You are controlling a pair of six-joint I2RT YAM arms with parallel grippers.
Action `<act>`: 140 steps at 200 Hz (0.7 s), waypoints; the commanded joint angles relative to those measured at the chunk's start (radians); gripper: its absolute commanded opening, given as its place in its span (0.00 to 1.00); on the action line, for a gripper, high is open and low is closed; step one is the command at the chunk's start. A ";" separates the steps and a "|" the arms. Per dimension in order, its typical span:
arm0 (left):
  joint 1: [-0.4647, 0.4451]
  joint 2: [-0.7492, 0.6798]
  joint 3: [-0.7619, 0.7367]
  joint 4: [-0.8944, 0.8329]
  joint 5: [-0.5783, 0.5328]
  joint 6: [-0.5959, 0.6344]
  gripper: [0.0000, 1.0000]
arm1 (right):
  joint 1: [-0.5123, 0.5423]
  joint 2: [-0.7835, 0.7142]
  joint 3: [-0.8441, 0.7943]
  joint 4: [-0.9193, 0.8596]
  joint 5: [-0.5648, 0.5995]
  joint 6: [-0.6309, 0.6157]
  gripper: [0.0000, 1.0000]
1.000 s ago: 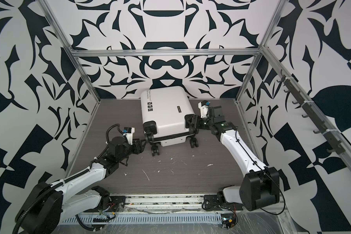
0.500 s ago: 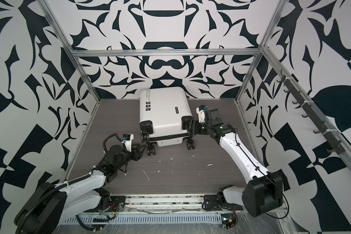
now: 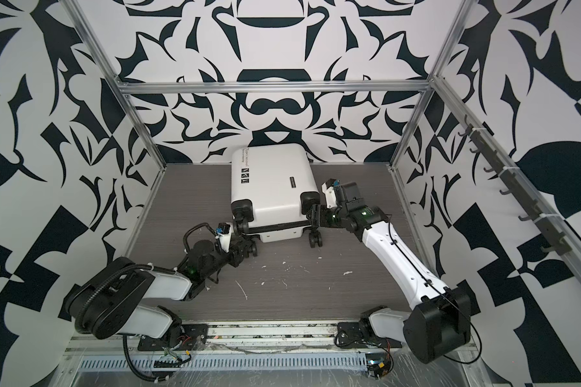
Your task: Pack the luggage
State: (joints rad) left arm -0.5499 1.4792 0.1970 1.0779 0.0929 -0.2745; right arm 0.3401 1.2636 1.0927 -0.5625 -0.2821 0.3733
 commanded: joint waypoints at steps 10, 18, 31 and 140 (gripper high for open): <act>-0.001 0.054 -0.021 0.231 -0.058 0.022 0.45 | 0.021 0.009 0.035 0.002 0.033 -0.014 0.70; -0.001 0.061 -0.021 0.244 -0.069 0.022 0.45 | 0.025 0.012 0.039 0.004 0.034 -0.014 0.69; -0.001 0.070 -0.018 0.255 -0.076 0.036 0.44 | 0.029 0.016 0.042 0.002 0.035 -0.013 0.69; 0.004 0.075 -0.034 0.311 -0.055 0.130 0.13 | 0.041 0.040 0.053 0.002 0.032 -0.011 0.51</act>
State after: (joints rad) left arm -0.5545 1.5558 0.1642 1.2903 0.0341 -0.1665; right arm 0.3748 1.3048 1.1088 -0.5728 -0.2501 0.3672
